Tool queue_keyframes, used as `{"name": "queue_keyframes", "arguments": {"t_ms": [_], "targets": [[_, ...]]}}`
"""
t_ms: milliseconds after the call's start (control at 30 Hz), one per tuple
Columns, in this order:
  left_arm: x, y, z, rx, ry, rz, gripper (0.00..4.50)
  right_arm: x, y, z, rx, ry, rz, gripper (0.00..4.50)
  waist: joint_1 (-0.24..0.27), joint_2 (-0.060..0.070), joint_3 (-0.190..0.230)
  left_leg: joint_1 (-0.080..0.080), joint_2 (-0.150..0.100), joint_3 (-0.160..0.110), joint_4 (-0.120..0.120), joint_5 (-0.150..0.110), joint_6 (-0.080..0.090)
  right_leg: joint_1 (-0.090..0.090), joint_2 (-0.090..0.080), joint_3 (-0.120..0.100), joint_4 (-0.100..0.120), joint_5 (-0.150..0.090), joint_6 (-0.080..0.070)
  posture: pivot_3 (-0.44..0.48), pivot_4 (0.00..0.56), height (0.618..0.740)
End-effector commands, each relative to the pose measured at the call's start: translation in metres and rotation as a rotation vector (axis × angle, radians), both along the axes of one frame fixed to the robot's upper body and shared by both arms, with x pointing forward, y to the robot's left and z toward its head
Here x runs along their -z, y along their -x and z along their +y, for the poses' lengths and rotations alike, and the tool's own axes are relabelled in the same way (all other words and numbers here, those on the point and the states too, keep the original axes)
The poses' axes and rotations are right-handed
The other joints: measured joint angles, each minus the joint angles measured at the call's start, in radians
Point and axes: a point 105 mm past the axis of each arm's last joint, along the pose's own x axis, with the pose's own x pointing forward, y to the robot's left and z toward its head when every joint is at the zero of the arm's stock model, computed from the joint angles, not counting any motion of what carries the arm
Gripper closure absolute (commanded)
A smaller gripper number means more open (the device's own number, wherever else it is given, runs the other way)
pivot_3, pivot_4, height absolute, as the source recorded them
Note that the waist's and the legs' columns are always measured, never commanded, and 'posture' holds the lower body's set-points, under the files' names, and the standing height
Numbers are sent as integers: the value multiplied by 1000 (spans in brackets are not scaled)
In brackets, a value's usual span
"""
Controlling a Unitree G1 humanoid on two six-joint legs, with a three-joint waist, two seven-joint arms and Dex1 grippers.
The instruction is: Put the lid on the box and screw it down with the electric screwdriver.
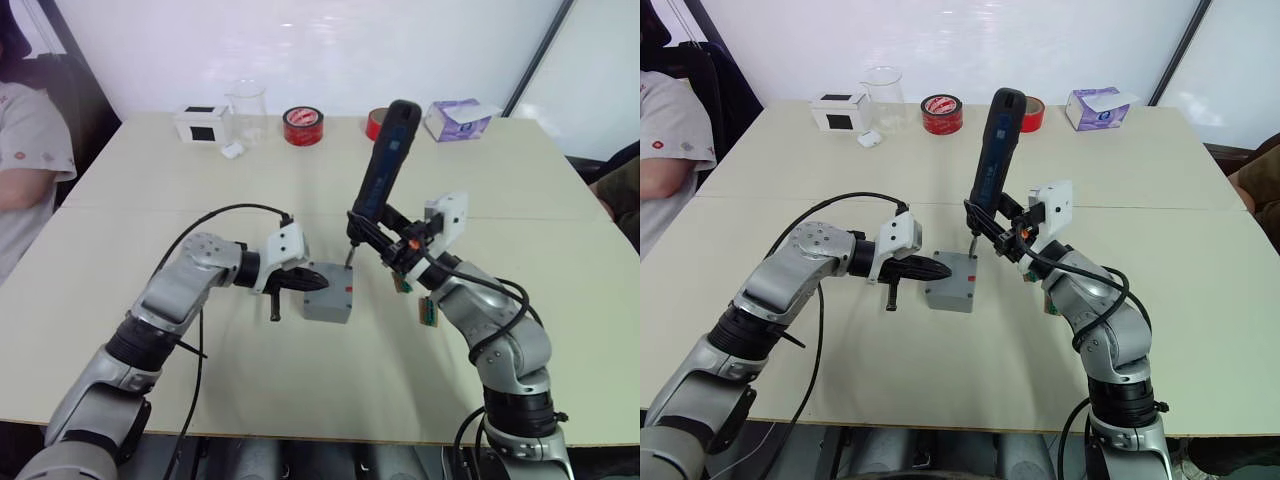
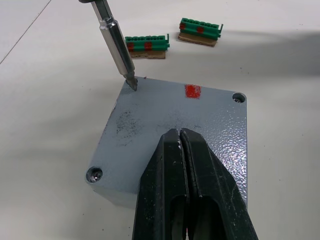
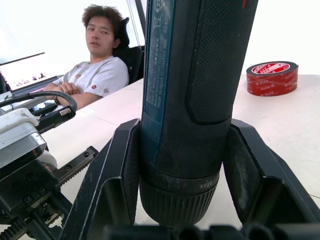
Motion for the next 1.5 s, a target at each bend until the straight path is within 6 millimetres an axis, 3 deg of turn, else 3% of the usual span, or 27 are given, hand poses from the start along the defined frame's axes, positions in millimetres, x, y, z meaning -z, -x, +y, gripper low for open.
{"name": "queue_keyframes", "arguments": {"t_ms": [33, 633, 800, 933, 1500], "targets": [[2, 0, -1, 5, -14, -2, 4500, -17, 5, -1, 0, -4, -78, 2683, 0, 0, 0, 0, 0, 0, 0, 0, 0, 0, 0, 0, 0, 0, 0, 0, 150, 740], [1, -1, -2, 9, -14, -6, 4500, -7, 4, -1, 10, 80, -93, 2683, 0, 0, 0, 0, 0, 0, 0, 0, 0, 0, 0, 0, 0, 0, 0, 0, 150, 740], [5, 1, 0, -1, -17, 8, 4500, 17, 16, 15, -80, 180, -57, 2683, 0, 0, 0, 0, 0, 0, 0, 0, 0, 0, 0, 0, 0, 0, 0, 0, 150, 740], [10, 2, 1, -10, -17, 18, 4500, 28, 14, 18, -68, 238, -53, 2683, -1, -2, -2, 2, 0, 0, 0, 0, 0, 2, 0, 0, 0, -1, -2, 0, 150, 740], [18, 11, -2, -54, 0, 34, 4500, 36, 3, 14, -61, 154, 28, 2683, -1, -6, -6, 8, 2, -1, -1, 0, 1, 7, 0, 0, 0, -2, -3, 0, 150, 740]]}}
